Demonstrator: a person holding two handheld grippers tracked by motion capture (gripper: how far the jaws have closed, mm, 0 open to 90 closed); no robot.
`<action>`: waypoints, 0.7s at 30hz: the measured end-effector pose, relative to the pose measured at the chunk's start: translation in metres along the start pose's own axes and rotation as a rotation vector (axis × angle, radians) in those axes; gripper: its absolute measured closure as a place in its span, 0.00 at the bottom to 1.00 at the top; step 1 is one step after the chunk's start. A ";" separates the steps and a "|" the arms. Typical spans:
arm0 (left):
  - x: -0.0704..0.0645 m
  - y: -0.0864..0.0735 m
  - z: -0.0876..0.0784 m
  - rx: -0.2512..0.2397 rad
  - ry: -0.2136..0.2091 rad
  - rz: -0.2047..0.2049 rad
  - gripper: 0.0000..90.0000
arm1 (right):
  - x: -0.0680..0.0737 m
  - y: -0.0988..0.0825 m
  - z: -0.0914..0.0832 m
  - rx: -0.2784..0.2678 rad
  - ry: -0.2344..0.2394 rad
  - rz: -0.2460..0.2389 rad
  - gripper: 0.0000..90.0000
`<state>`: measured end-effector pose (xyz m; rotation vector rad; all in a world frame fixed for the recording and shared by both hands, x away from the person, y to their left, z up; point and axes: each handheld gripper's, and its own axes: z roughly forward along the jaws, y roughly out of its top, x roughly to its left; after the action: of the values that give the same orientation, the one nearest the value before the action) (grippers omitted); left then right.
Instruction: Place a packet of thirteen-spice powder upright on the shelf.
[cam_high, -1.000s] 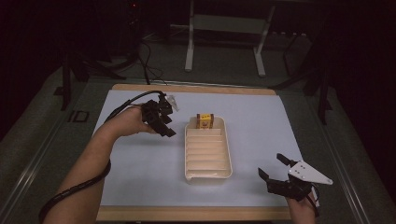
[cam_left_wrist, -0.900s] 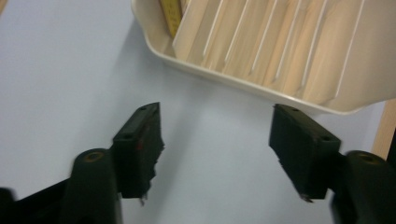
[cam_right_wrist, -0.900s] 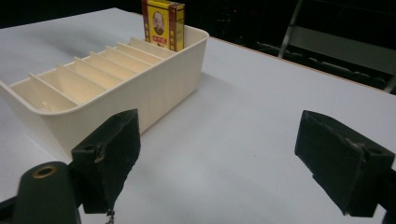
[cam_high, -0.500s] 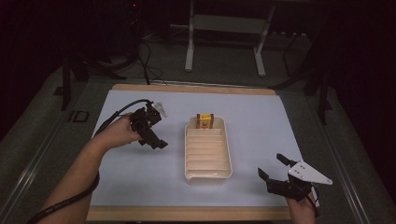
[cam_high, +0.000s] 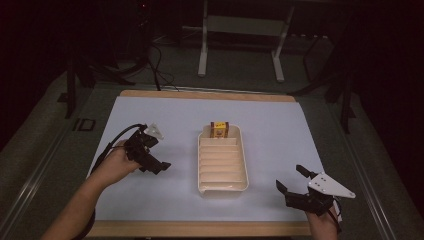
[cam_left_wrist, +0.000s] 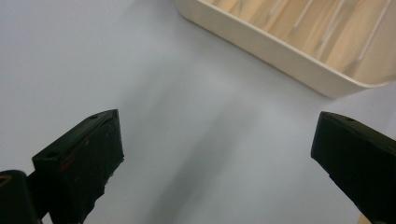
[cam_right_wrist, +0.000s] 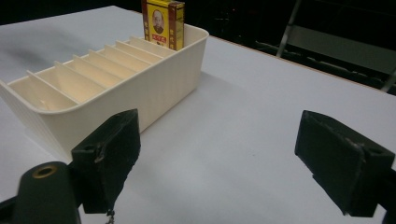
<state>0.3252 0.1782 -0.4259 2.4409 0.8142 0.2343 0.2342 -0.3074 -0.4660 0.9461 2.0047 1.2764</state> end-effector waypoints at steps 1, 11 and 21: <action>-0.002 -0.003 0.001 -0.008 -0.003 -0.006 0.03 | 0.000 0.000 0.000 0.002 0.000 -0.001 0.16; -0.023 -0.032 0.005 -0.082 0.062 -0.056 0.03 | 0.001 0.000 0.000 0.001 -0.002 -0.004 0.16; -0.045 -0.054 0.010 -0.147 0.081 -0.075 0.03 | 0.001 0.000 0.000 -0.002 -0.004 -0.005 0.16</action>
<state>0.2655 0.1827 -0.4636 2.2722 0.8890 0.3535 0.2336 -0.3069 -0.4656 0.9414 2.0011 1.2723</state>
